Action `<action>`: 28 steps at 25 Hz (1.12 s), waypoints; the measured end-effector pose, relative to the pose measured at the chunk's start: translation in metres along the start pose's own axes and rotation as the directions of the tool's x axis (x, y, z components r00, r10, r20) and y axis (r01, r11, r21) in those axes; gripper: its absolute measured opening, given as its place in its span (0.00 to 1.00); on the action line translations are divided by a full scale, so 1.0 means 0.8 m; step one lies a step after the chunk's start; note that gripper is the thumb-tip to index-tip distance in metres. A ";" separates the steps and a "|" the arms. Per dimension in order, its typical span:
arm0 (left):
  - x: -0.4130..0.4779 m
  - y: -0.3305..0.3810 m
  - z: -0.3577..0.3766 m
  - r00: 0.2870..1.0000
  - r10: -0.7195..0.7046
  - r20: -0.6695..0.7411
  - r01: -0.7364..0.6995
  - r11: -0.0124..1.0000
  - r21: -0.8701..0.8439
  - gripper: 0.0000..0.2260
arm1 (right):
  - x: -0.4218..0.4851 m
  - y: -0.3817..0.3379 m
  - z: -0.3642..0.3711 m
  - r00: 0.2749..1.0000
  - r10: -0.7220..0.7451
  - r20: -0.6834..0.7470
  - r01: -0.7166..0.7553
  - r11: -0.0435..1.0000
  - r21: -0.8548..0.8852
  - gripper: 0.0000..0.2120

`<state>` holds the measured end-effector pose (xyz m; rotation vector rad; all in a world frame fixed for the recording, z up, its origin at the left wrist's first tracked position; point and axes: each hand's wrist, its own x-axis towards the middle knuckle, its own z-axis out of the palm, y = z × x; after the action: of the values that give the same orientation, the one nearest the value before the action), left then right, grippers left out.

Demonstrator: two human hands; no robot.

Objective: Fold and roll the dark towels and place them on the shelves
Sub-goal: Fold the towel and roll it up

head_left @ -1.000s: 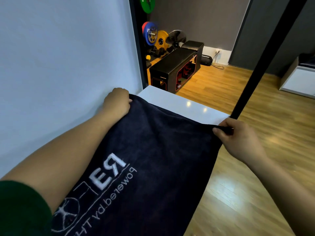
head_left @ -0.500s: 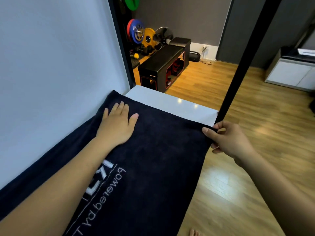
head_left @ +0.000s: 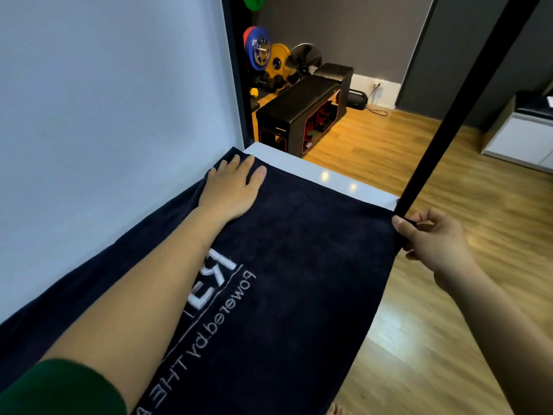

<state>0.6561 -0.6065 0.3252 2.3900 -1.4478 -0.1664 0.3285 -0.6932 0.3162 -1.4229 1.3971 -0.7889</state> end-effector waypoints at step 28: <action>-0.222 -0.129 -0.055 0.887 -0.460 0.049 0.441 0.873 0.210 0.25 | 0.025 -0.116 0.308 0.669 -0.339 0.661 0.742 0.268 -0.614 0.34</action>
<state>0.6702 -0.3971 0.3175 2.8889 -0.9484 -0.2680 0.5922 -0.6771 0.3168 -2.8372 0.8856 -0.0454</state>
